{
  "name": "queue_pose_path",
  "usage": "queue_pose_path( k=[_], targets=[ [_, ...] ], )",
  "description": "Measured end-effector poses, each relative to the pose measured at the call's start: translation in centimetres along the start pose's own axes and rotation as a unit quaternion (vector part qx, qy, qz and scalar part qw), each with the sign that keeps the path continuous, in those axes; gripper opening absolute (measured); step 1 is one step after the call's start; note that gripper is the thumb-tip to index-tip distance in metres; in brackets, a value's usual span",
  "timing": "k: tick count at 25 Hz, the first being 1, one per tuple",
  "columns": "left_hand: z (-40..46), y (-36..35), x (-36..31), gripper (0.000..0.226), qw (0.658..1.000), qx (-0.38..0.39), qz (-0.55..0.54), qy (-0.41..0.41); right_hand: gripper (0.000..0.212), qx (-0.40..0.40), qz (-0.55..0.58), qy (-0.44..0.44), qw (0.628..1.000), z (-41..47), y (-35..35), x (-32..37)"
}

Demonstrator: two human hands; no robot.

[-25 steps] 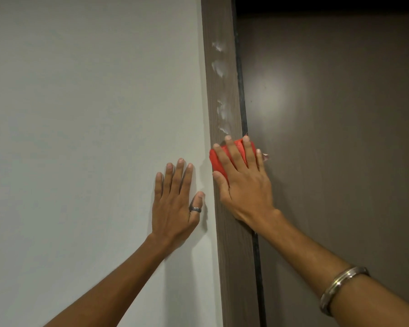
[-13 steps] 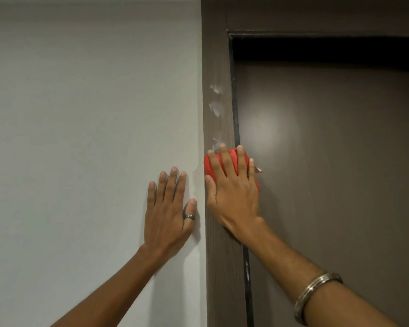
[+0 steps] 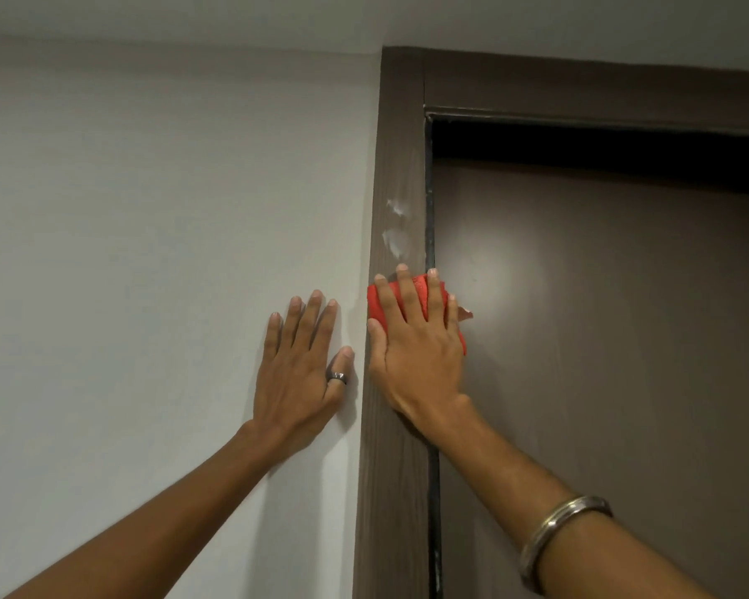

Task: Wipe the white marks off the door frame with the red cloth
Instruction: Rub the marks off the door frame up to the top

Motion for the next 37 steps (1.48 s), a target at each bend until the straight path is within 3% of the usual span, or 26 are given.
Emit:
queue_pose_path(
  k=[2,6,8,19,22,26,37],
  targets=[
    [2.0,-0.3,0.1,0.070,1.000,0.001,-0.003,-0.005,0.063,0.017,-0.004,0.057,0.998,0.7,-0.2,0.7],
    [6.3,-0.5,0.6,0.070,1.000,-0.003,0.005,0.005,0.062,-0.014,0.010,-0.020,1.000,3.8,-0.1,-0.6],
    [7.3,-0.7,0.8,0.070,1.000,-0.008,0.009,0.005,0.062,-0.018,-0.004,0.019,1.000,4.6,-0.5,0.3],
    [7.5,-0.7,0.3,0.072,1.000,-0.010,0.008,0.003,0.060,-0.027,-0.013,0.007,1.000,11.8,-0.9,-1.1],
    [7.6,-0.5,0.6,0.071,1.000,-0.011,0.008,0.006,0.059,-0.011,-0.016,0.044,0.999,13.3,-1.3,0.0],
    [7.3,-0.6,0.5,0.068,1.000,-0.018,0.008,0.002,0.059,-0.018,-0.011,-0.002,1.000,17.2,-1.2,-0.7],
    [7.4,0.0,0.6,0.075,0.999,-0.033,-0.007,0.003,0.061,-0.010,-0.007,-0.011,1.000,22.3,-1.3,-0.8]
  ],
)
Point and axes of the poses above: each hand's wrist, its own z-axis towards the middle knuckle, its own y-axis out of the back of the hand, x = y × z, the point moved 10 cm from there along z, towards the middle knuckle, and after that the axes turned 11 degrees about -x, right-handed, at the moved point
